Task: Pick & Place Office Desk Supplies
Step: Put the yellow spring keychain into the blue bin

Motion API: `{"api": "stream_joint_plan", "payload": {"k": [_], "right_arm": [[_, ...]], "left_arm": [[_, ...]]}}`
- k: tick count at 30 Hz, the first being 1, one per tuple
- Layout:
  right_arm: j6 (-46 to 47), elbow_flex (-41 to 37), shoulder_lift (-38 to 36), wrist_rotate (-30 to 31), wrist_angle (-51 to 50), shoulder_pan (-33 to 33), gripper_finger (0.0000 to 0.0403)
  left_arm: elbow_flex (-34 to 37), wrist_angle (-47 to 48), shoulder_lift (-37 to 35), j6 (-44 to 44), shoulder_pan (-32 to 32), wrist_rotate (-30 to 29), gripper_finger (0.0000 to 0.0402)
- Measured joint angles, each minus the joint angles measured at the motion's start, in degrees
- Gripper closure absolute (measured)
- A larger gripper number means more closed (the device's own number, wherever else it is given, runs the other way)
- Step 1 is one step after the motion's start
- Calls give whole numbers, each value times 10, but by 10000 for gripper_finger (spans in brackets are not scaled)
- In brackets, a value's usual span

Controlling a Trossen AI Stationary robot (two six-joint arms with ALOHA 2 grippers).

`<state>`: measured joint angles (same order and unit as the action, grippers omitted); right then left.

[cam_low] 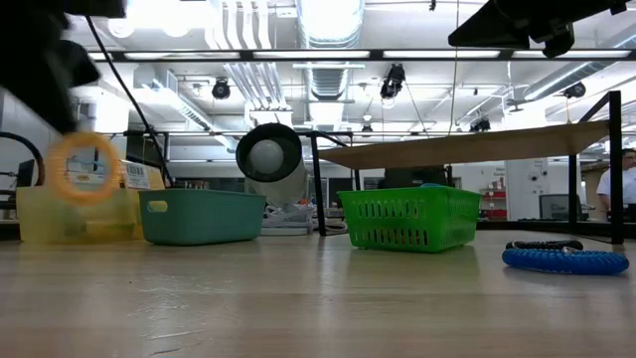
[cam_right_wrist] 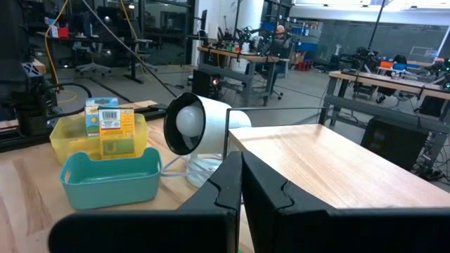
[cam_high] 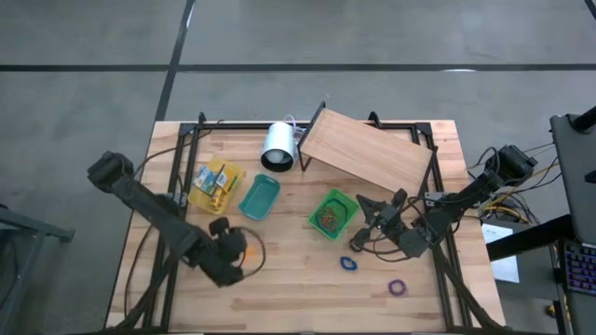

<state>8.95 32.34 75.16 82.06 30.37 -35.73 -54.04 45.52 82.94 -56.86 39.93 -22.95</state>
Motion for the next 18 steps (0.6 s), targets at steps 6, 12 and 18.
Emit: {"api": "stream_joint_plan", "payload": {"k": [6, 12, 18], "right_arm": [[0, 0, 0, 0, 0, 0, 394], [0, 0, 0, 0, 0, 0, 394], [0, 0, 0, 0, 0, 0, 394]], "left_arm": [[0, 17, -17, 1, -72, -79, 400], [0, 21, -37, 49, -140, -118, 400], [-1, 22, -56, 61, -231, -118, 400]]}}
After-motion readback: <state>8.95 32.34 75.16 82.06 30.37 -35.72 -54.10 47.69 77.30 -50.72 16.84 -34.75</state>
